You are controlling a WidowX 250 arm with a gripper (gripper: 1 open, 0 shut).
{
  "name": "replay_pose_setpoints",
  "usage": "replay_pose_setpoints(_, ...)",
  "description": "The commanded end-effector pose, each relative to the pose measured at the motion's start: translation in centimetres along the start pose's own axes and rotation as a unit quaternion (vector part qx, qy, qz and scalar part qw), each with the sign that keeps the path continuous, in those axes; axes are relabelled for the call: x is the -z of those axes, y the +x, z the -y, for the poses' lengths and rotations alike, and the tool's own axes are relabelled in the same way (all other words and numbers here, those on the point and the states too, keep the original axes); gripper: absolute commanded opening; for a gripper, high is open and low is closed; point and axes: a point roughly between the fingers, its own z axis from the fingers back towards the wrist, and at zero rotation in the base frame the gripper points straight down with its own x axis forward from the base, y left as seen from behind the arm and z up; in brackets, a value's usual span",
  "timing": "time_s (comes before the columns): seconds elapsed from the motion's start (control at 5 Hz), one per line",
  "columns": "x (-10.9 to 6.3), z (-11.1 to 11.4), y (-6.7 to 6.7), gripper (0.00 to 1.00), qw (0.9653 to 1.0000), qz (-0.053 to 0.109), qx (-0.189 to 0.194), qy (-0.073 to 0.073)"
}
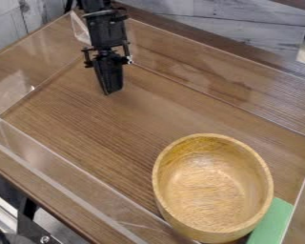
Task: Remove the green block from inside the brown bowl and put it on the table
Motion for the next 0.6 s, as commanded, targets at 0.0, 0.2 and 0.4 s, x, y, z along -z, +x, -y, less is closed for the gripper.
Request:
replay_pose_setpoints(0.0, -1.8, 0.5, 0.5, 0.00, 0.9996, 0.018, 0.012, 0.019)
replay_pose_setpoints(0.2, -1.7, 0.6, 0.5, 0.00, 0.9996, 0.015, 0.014, 0.018)
replay_pose_setpoints(0.4, -1.7, 1.7, 0.9, 0.00, 0.9997, 0.008, 0.020, 0.014)
